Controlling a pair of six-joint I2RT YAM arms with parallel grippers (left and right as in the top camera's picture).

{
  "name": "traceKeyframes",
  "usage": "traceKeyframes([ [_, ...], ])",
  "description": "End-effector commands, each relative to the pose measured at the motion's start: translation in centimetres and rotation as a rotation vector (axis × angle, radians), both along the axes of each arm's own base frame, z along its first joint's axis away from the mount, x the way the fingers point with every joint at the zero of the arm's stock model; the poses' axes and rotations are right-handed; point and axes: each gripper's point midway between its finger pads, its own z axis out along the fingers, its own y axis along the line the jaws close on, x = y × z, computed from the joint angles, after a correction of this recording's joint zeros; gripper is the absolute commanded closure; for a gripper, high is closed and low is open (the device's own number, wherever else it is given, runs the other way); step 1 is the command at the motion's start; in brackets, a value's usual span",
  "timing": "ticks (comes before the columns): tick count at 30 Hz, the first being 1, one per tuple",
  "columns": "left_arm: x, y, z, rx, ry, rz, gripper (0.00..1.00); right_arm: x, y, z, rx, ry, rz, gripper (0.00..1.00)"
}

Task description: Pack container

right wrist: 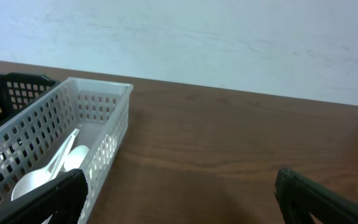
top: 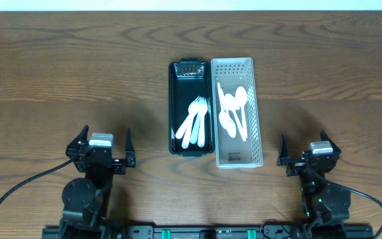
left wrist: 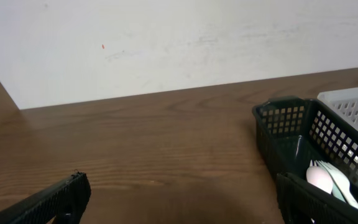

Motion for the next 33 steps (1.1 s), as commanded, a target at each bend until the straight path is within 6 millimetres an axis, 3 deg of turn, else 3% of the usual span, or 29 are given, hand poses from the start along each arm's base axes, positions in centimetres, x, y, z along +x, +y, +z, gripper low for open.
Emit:
traceKeyframes([
  [1,-0.1,-0.1,0.6,0.010,-0.017,-0.008,0.02,-0.1,0.6,-0.1,-0.016,-0.003,0.030,0.01],
  [18,-0.2,-0.1,0.5,0.011,-0.014,-0.007,0.02,-0.1,0.6,-0.1,-0.016,-0.003,0.030,0.01],
  [21,-0.8,0.6,0.1,0.021,0.001,0.028,0.02,-0.1,0.6,-0.1,-0.016,-0.003,0.030,0.01],
  [26,-3.3,1.2,-2.9,-0.171,0.099,0.079,0.02,-0.1,0.6,-0.1,-0.016,-0.003,0.030,0.01],
  [33,-1.5,4.1,-3.7,-0.421,-0.032,0.289,0.02,-0.1,0.6,-0.1,-0.016,-0.003,0.030,0.01],
])
